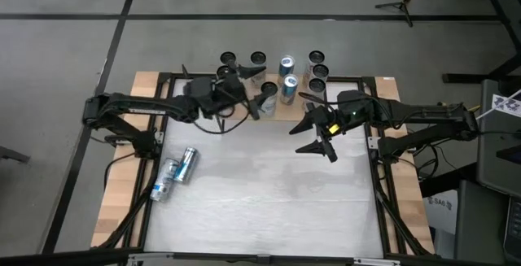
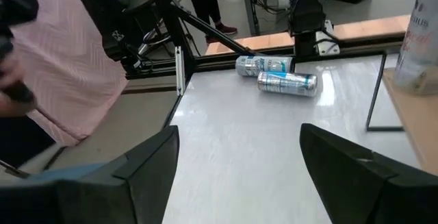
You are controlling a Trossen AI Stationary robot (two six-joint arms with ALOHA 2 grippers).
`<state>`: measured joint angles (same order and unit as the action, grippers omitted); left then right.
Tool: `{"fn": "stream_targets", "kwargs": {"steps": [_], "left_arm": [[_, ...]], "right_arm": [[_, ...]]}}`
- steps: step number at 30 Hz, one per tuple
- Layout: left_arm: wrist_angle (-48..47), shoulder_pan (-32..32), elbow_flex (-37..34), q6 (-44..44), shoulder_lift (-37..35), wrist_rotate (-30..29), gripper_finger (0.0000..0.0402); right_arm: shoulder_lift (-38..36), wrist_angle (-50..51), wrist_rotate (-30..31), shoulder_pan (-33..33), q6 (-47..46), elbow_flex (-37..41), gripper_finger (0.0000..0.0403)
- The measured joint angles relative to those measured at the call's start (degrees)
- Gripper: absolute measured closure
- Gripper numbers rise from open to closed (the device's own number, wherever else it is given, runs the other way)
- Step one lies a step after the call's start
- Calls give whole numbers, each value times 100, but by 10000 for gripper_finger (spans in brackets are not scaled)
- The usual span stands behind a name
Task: Sort soda cans
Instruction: Put the right white blue soda can on the shelf and align with other white blue soda cans
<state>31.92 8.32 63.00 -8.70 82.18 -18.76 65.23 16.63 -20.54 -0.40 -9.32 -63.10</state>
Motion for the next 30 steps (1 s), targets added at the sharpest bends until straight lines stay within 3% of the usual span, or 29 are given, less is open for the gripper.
{"fn": "stream_targets", "kwargs": {"steps": [6, 10, 19, 27, 30], "left_arm": [[-909, -298, 2, -259, -754, -15, 75], [-1804, -436, 0, -240, -1171, -20, 75], [-2885, -690, -2, -204, -1446, -13, 75], [-3394, -870, 0, -183, -1438, -19, 75], [-3621, -894, 0, 3, -1439, -18, 75]], "right_arm": [[32, 63, 310, 0, 695, -454, 107], [147, 304, 852, 0, 1359, -903, 107], [947, 1418, 2062, -77, 2696, -2182, 107], [1970, 2369, 2097, -803, 2957, -3331, 107], [2279, 2514, 1819, -1086, 3169, -3651, 107]]}}
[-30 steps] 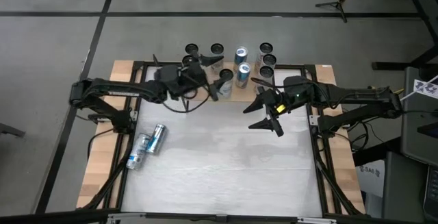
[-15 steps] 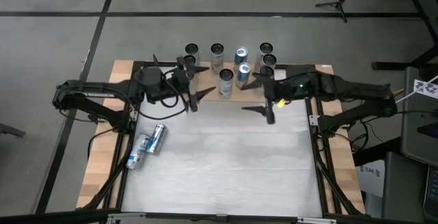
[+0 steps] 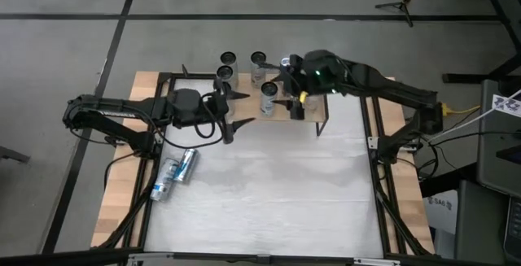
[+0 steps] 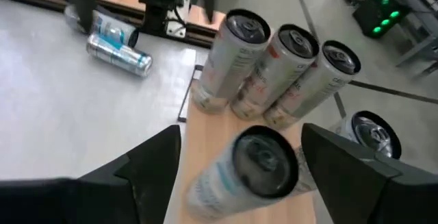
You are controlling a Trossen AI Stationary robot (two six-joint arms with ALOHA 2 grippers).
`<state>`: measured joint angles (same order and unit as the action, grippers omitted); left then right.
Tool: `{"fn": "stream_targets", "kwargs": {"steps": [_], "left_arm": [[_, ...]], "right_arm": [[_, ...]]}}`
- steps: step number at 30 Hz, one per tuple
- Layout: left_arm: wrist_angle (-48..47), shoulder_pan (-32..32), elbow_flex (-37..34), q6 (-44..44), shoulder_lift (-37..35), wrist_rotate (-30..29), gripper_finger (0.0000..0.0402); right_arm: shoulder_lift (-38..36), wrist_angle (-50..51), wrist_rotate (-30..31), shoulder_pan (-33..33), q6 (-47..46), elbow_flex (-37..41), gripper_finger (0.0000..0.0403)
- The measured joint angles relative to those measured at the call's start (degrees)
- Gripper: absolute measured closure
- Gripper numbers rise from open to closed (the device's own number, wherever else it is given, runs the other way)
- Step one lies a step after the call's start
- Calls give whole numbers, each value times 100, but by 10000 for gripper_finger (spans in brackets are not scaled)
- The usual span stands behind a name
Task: Sort soda cans
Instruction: Put the right white blue soda can on the shelf and align with other white blue soda cans
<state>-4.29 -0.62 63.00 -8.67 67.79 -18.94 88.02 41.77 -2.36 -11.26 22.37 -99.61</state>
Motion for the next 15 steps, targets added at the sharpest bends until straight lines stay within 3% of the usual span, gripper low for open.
{"fn": "stream_targets", "kwargs": {"steps": [6, 15], "left_arm": [[-557, 2, 0, 590, 2, 0, 75], [-1110, -10, 0, 1174, 2, 12, 75]], "right_arm": [[420, 55, -619, -418, 107, -396, 107], [492, 256, -1161, -815, 214, -423, 107]]}}
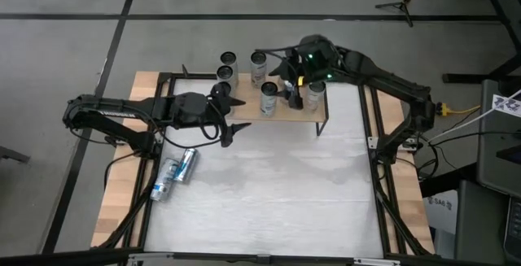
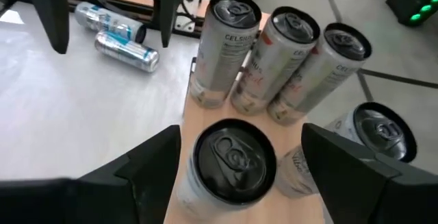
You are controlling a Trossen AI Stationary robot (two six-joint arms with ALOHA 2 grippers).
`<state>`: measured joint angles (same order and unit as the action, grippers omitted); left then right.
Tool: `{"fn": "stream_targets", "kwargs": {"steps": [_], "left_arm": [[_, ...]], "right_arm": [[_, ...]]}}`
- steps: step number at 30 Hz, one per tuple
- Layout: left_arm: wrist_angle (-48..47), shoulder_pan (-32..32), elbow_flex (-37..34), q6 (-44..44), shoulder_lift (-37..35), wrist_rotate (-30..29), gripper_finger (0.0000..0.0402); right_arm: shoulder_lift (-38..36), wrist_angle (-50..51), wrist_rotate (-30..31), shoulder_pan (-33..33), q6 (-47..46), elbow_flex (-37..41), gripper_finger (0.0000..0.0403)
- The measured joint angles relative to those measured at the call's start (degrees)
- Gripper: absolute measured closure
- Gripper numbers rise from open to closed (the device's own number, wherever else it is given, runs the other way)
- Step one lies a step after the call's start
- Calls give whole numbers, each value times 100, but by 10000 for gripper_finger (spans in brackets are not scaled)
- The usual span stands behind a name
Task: Sort soda cans
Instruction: Put the right white blue soda can on the shelf and align with other white blue soda cans
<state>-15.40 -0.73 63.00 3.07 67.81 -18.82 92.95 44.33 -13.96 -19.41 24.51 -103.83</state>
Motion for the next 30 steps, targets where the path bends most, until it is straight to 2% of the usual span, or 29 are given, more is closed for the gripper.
{"fn": "stream_targets", "kwargs": {"steps": [16, 30], "left_arm": [[-9, -88, 0, -4, 0, 25, 75], [-11, -88, 0, -4, 0, 25, 75]], "right_arm": [[417, 21, -268, -202, 70, -2, 107], [421, -50, -95, -194, 138, -77, 107]]}}
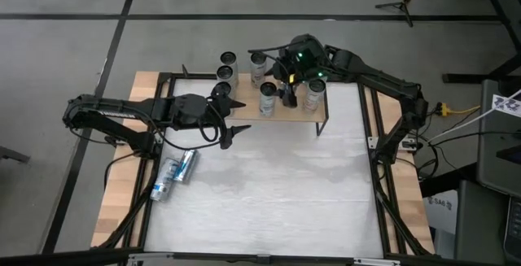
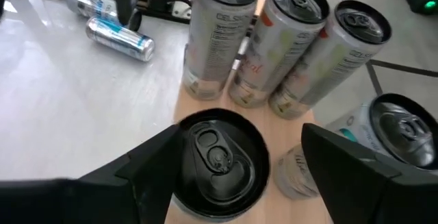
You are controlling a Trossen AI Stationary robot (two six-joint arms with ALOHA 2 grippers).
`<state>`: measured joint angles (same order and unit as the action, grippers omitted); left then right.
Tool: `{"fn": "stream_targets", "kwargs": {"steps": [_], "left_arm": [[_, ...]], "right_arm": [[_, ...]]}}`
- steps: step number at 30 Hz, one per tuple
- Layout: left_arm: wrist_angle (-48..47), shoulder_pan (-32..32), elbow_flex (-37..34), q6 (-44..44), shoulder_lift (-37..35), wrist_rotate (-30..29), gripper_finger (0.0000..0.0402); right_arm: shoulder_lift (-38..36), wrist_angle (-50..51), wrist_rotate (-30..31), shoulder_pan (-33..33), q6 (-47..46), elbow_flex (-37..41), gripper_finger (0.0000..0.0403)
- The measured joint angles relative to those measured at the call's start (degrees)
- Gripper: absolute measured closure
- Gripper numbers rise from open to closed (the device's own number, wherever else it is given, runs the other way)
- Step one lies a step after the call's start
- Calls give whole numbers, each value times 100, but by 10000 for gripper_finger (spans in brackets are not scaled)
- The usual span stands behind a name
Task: Sort soda cans
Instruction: Put the right white blue soda can on the shelf and align with other white blue soda cans
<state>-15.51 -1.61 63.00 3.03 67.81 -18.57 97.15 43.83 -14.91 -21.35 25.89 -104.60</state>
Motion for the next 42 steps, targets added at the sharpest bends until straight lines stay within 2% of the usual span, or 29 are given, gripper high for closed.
{"fn": "stream_targets", "kwargs": {"steps": [7, 18, 29, 42], "left_arm": [[0, 0, 0, 2, 0, -2, 75], [0, 0, 2, 2, 0, -2, 75], [0, 0, 7, 100, 0, -2, 75], [0, 0, 7, 133, 0, -2, 75]], "right_arm": [[7, 187, 112, -6, 8, -415, 107], [26, 775, -627, 1, -143, -520, 107], [32, 650, -418, -1, -155, -169, 107], [32, 522, -358, -3, -155, -157, 107]]}}
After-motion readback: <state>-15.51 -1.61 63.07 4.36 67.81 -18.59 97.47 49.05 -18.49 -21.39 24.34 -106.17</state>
